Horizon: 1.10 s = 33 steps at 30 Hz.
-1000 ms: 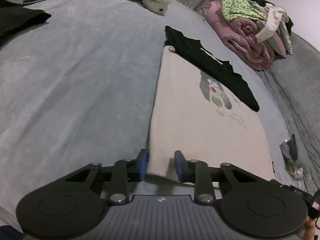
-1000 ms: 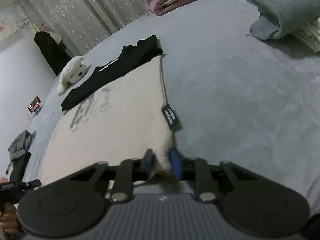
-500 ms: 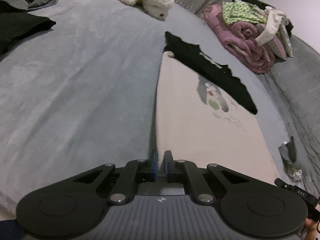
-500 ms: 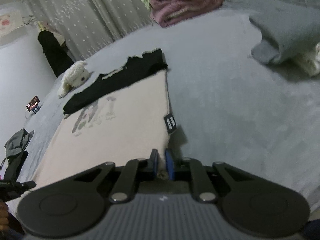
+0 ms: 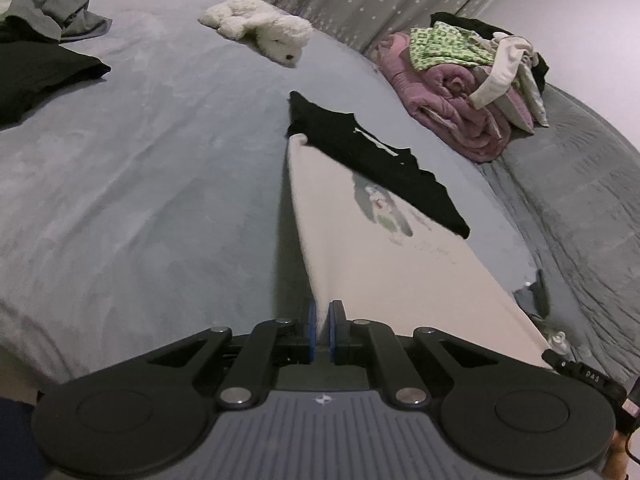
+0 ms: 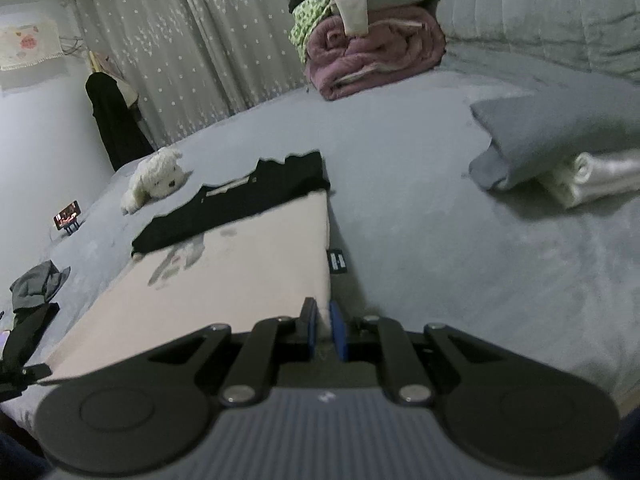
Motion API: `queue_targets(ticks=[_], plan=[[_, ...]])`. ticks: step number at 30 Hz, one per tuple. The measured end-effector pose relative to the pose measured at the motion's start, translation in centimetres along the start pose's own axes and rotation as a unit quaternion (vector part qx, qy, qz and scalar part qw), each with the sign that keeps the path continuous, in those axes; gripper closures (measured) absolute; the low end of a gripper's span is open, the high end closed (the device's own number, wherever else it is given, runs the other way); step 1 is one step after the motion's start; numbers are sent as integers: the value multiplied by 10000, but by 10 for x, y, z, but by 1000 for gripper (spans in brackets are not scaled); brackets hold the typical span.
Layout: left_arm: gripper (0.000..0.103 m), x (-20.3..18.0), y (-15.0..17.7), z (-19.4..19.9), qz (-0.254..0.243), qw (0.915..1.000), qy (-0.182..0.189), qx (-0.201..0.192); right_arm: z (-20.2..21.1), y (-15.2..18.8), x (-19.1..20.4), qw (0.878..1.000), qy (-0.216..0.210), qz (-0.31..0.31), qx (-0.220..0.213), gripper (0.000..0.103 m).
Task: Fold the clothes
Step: 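Lift the cream shirt hem with both grippers and fold it toward the black shirt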
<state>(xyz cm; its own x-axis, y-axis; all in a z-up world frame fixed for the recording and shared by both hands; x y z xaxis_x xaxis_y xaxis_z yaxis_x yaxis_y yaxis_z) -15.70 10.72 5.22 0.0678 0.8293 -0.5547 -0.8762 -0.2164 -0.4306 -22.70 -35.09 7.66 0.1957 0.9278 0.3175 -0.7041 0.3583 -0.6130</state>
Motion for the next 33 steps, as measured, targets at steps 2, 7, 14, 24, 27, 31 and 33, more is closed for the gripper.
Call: queue_targets(ticks=[2,7,14,24,27,31,33], plan=[[98,-3,4,3,-42,10000,5,1,9,-1,-1,10000,-16,20,7,94],[98,3,4,-11,40,9993,-298,234,4,6,5,9985,256,397,281,94],[98,10,3,-26,140,9979,-475,427,-26,9,5,9958,455,474,641,93],[98,17,3,-32,335,9972,-461,481,-23,6,6,9972,284,399,560,93],[97,21,7,-34,337,9973,-436,485,-26,7,4,9970,295,367,610,93],[95,20,7,-34,301,9973,-436,506,-31,10,-3,9967,226,253,734,88],[90,20,6,-31,333,9977,-395,447,-32,11,-10,9969,2,58,780,85]])
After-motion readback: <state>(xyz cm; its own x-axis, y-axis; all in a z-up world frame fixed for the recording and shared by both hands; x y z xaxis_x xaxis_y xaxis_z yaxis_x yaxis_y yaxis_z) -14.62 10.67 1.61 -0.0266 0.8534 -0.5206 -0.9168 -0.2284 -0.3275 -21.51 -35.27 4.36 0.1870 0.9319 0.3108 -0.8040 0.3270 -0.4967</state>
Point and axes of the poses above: each gripper's, at about its wrist camera, not at the fingertips, and z roughly against the way its jaws point, x to its left, y to its underside, the point moved 1 cm from there along -z, roughly the way its jaws point, and after that the axes turned 11 degrees about x, right-handed, at the moved point
